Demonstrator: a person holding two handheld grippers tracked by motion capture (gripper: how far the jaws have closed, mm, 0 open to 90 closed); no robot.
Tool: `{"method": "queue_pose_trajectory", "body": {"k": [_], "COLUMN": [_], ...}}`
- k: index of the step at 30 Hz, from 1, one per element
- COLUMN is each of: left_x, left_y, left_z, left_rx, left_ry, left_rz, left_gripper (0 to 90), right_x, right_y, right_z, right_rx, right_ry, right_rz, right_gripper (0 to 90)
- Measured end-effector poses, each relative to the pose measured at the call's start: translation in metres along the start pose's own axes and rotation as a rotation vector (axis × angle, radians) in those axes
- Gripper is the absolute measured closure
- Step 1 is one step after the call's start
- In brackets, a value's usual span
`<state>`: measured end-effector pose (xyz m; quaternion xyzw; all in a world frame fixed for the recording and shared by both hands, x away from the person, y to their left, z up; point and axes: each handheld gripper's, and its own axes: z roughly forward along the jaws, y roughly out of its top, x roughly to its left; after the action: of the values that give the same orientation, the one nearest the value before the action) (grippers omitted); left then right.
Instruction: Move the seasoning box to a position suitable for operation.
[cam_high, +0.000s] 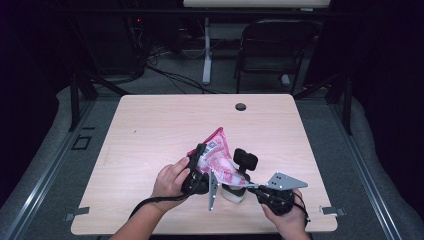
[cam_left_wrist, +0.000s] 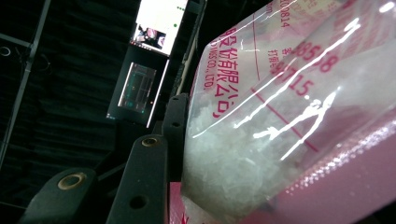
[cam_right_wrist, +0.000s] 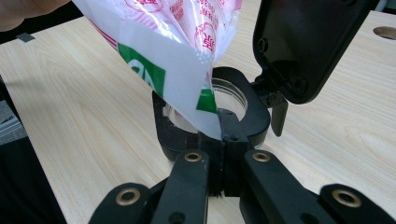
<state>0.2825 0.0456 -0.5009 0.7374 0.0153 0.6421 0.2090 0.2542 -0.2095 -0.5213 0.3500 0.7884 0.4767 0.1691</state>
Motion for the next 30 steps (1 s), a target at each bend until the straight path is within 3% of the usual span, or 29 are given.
{"method": "queue_pose_trajectory", "body": {"k": [30], "left_x": [0.0016], "left_y": [0.0007], "left_z": [-0.0007], "left_rx": [-0.005], "left_ry": [0.007], "left_rz": [0.002], "left_gripper": [67.8], "right_x": [0.0002], "right_y": [0.0001], "right_z": [0.0009], "right_rx": [-0.003], "right_ry": [-0.001], "right_rz": [0.001], "right_gripper": [89.8]}}
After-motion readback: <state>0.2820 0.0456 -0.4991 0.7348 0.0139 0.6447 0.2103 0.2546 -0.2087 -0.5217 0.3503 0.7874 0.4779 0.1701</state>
